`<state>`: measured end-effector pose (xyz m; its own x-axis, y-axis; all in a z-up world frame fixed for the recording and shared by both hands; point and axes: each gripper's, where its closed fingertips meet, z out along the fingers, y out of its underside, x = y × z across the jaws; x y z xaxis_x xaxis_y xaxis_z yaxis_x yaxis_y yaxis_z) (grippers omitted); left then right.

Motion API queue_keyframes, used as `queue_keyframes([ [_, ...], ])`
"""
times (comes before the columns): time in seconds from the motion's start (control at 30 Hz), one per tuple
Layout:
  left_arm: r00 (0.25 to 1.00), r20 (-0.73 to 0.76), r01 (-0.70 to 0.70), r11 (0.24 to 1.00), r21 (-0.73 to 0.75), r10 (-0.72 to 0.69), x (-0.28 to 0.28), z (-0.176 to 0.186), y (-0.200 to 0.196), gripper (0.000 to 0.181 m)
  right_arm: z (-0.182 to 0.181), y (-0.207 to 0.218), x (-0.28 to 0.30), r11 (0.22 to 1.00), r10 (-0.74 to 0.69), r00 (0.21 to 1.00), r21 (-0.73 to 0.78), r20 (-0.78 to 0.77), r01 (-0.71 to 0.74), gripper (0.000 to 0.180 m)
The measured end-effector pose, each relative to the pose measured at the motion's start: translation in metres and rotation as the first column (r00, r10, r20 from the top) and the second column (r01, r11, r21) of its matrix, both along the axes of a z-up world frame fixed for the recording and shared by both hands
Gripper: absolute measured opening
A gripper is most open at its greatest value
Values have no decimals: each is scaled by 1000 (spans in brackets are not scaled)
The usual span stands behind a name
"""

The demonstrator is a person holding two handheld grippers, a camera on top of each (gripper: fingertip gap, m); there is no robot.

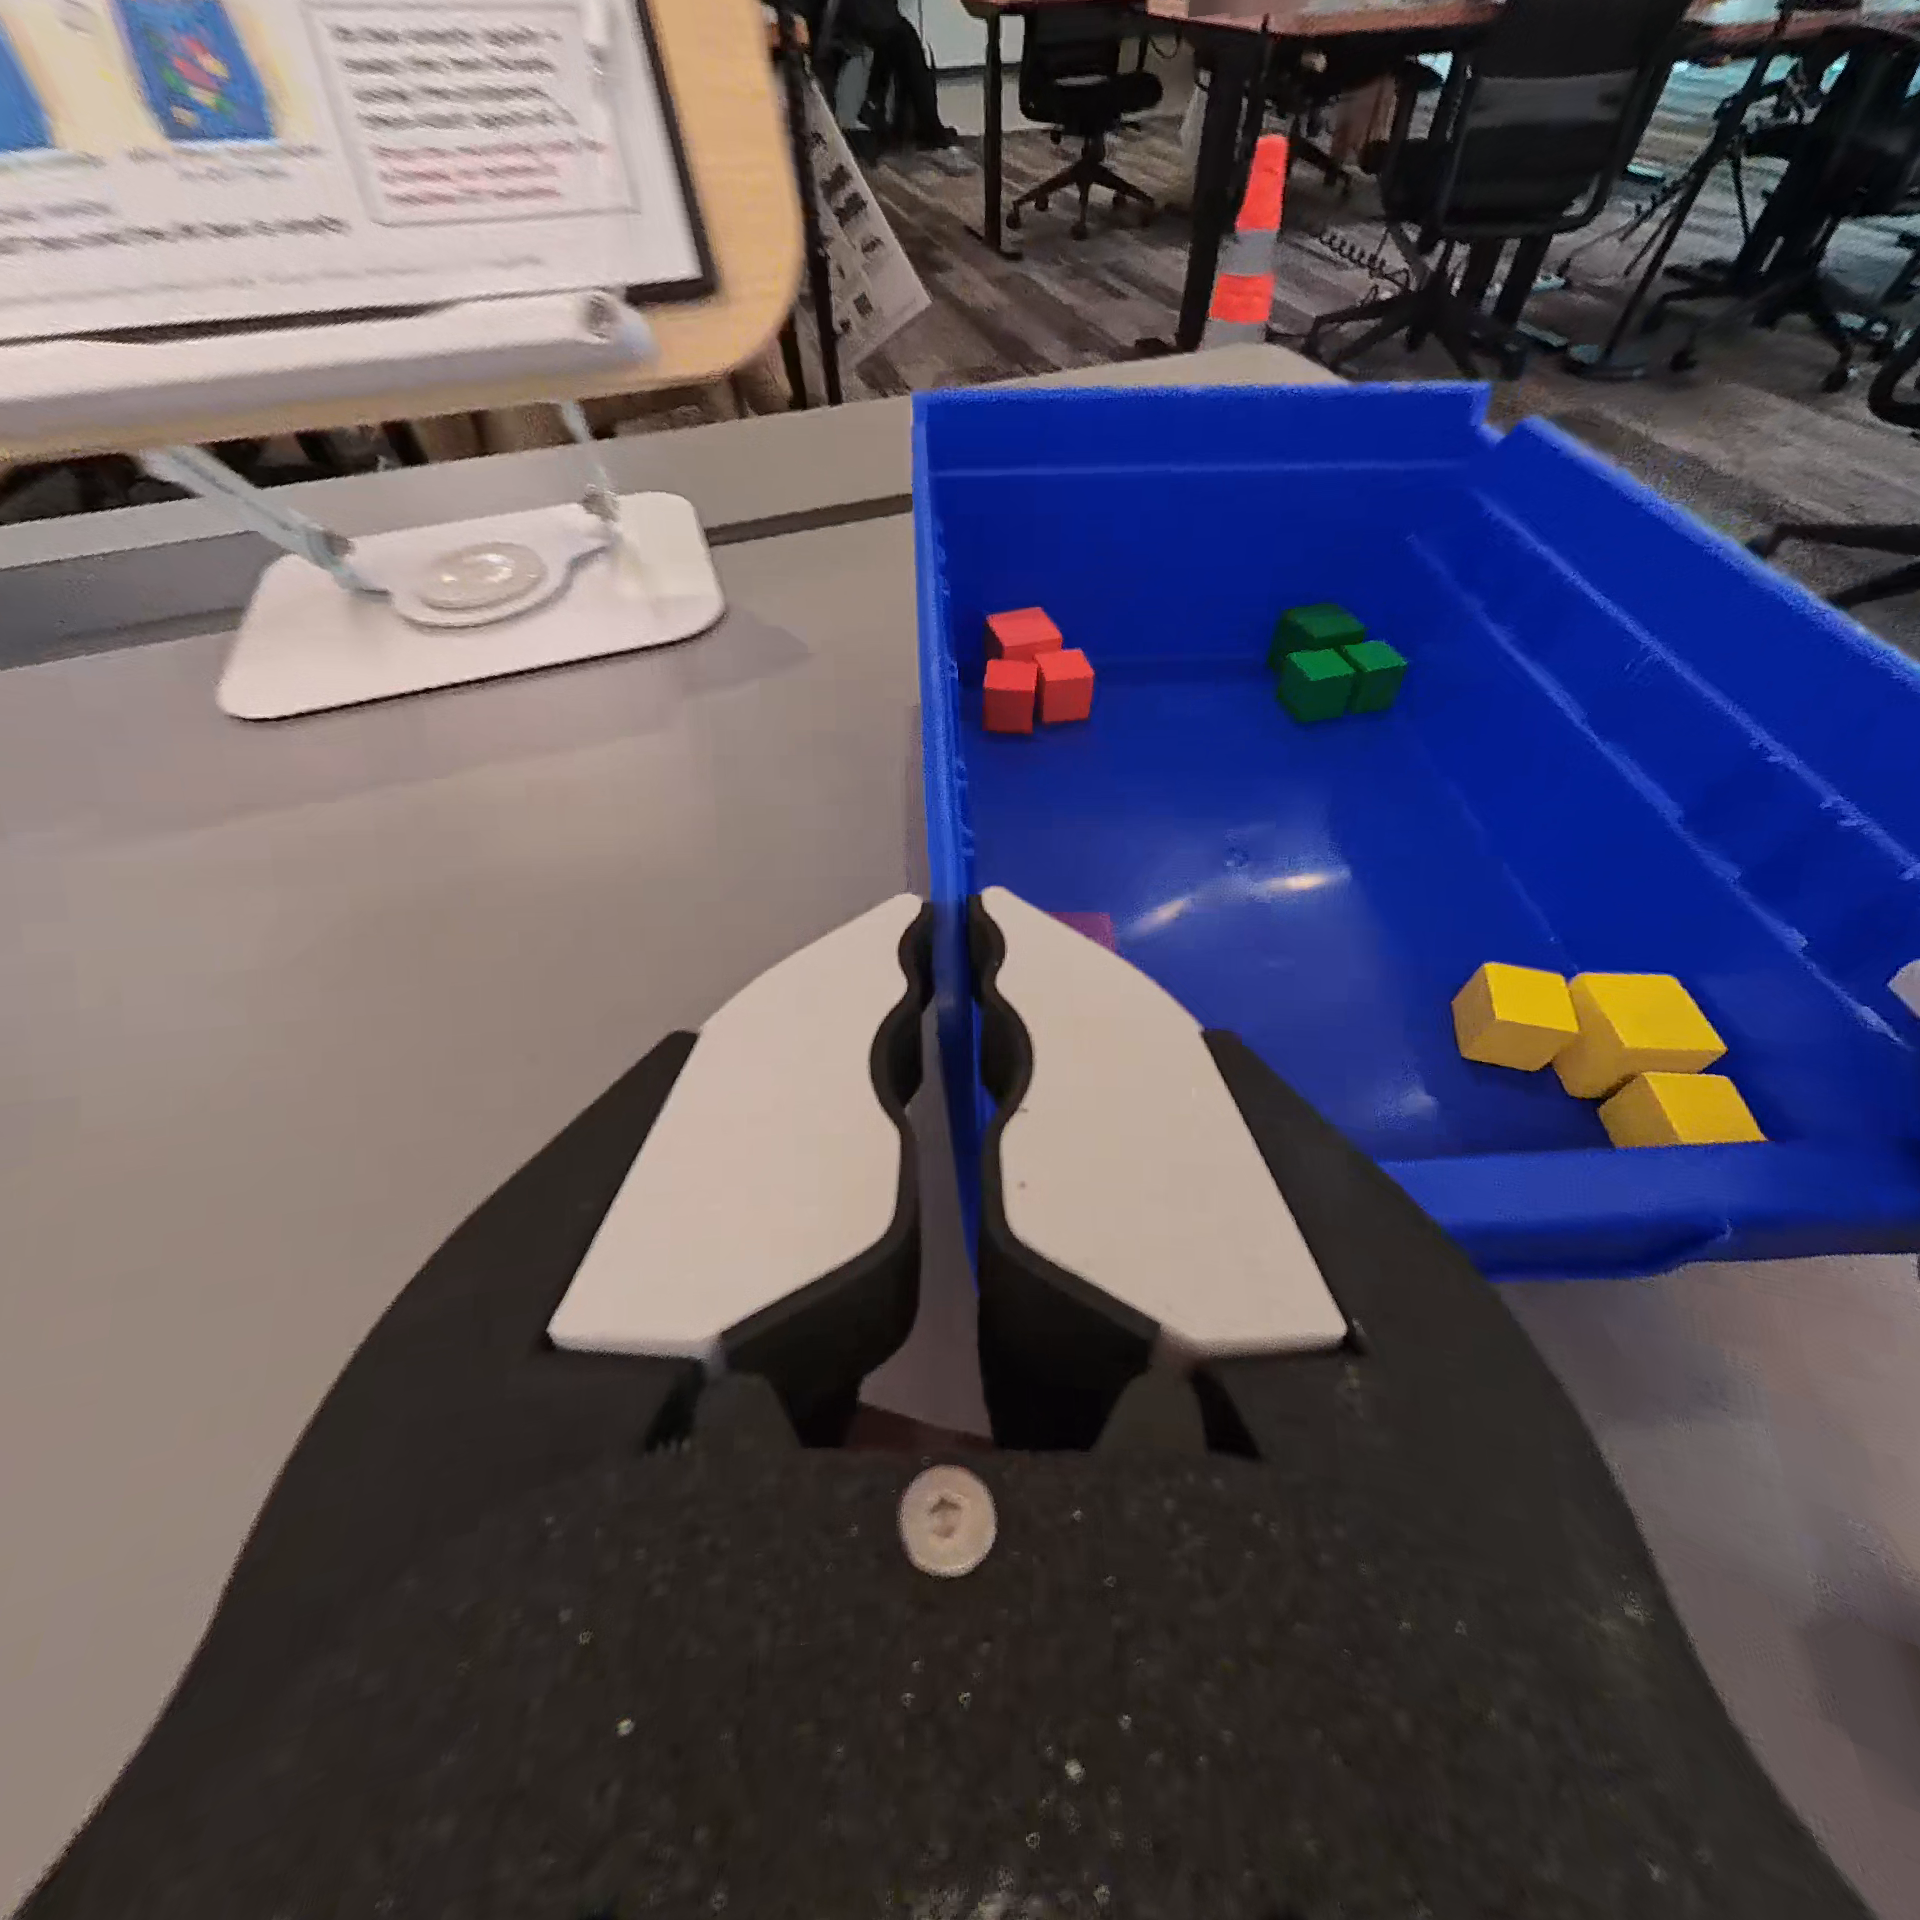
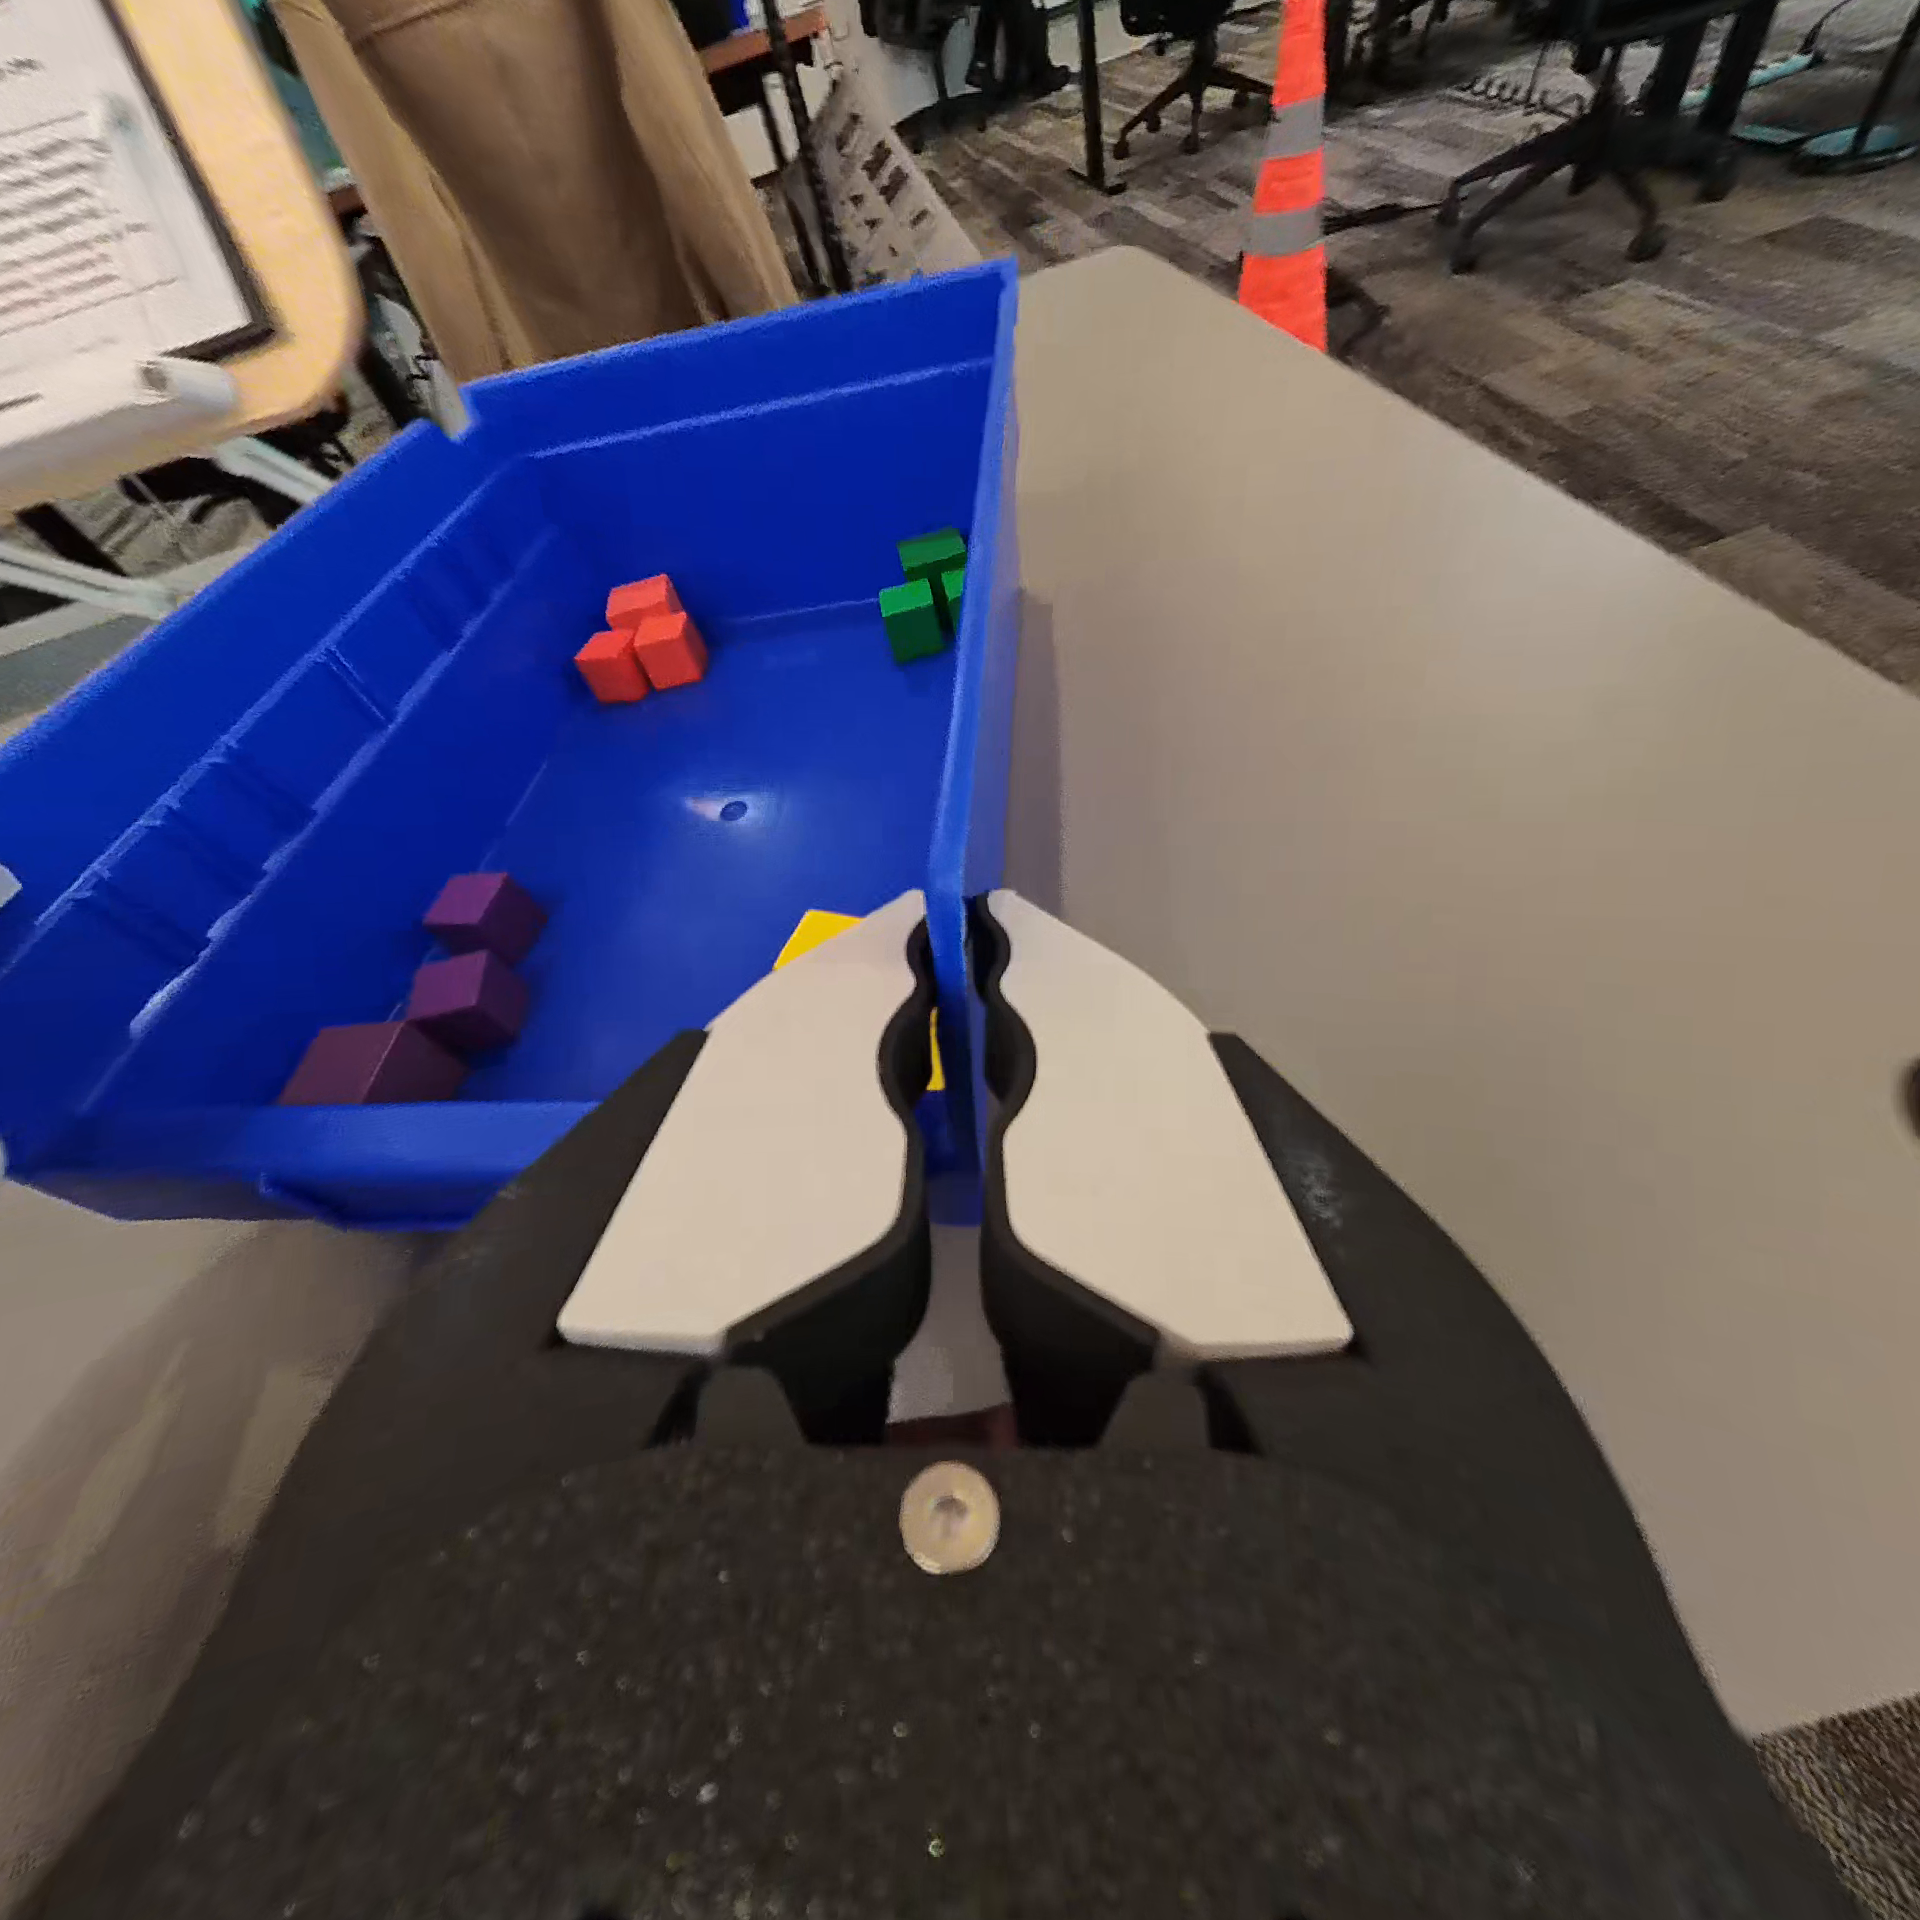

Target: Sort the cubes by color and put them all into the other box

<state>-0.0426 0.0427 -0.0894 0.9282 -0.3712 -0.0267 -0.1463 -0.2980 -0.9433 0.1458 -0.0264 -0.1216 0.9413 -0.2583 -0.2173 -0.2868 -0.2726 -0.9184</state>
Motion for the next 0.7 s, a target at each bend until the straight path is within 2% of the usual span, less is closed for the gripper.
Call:
queue_keyframes([
  [0.13,998,3,-60,998,36,60,-66,11,-6,5,15,9,-60,995,91,996,44,13,-91,4],
  [0.43,962,6,-272,961,51,272,-248,6,-30,6,13,40,-236,930,365,930,22,34,-366,4],
  [0.57,949,1,-316,948,24,316,-288,-8,-33,5,1,45,-280,902,432,902,-14,-4,-432,4],
  [0.7,952,-16,-306,951,55,307,-297,-12,-33,7,-3,44,-289,897,441,897,-20,-1,-441,5],
])
